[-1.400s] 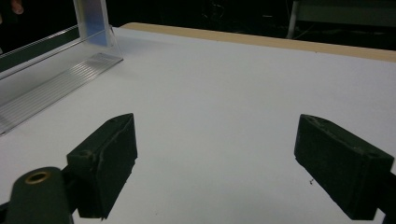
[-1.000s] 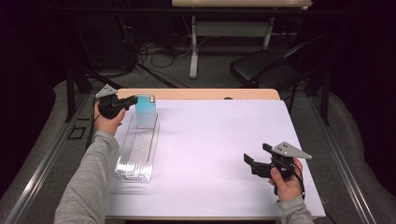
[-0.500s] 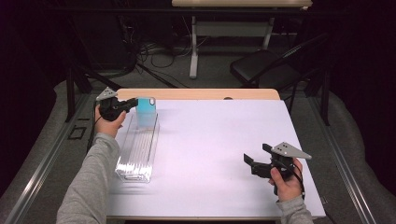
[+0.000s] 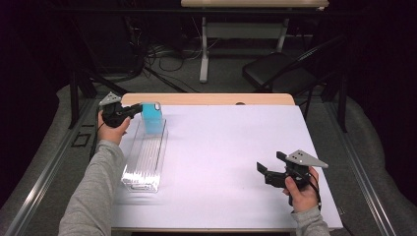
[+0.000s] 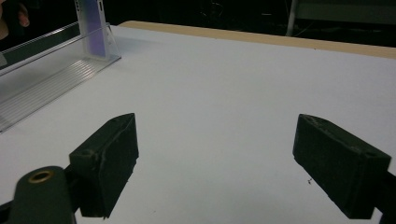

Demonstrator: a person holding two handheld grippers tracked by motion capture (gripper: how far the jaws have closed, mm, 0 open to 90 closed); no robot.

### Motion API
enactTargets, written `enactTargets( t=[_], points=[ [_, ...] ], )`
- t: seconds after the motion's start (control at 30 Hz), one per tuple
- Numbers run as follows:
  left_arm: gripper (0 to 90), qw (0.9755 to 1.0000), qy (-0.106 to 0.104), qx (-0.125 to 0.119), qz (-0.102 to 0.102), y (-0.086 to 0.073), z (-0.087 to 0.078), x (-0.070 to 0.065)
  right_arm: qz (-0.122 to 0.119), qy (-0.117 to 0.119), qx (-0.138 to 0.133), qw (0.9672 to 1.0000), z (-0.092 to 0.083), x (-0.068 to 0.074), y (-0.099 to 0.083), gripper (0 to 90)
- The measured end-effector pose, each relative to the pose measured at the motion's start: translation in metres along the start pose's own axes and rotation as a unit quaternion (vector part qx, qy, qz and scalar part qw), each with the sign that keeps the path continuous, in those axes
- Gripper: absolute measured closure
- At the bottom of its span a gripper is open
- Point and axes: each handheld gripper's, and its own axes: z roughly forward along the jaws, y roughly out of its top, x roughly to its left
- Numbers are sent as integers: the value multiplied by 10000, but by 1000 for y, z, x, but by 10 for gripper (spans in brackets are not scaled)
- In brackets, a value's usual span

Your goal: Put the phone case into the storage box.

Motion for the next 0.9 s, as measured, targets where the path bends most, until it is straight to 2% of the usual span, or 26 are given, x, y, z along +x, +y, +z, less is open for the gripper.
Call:
enactTargets(
  t=[0.33, 0.67, 0.9],
  points=[
    [825, 9997, 21, -104, -237, -6, -1, 5, -16, 13, 3, 10000, 0, 0, 0, 136],
    [808, 9996, 76, -105, -248, -6, -1, 5, -5, 28, 14, 10000, 1, 0, 0, 136],
    [746, 9994, 151, -128, -286, -5, -2, 5, -7, 30, 10, 10000, 1, 0, 0, 137]
  ],
)
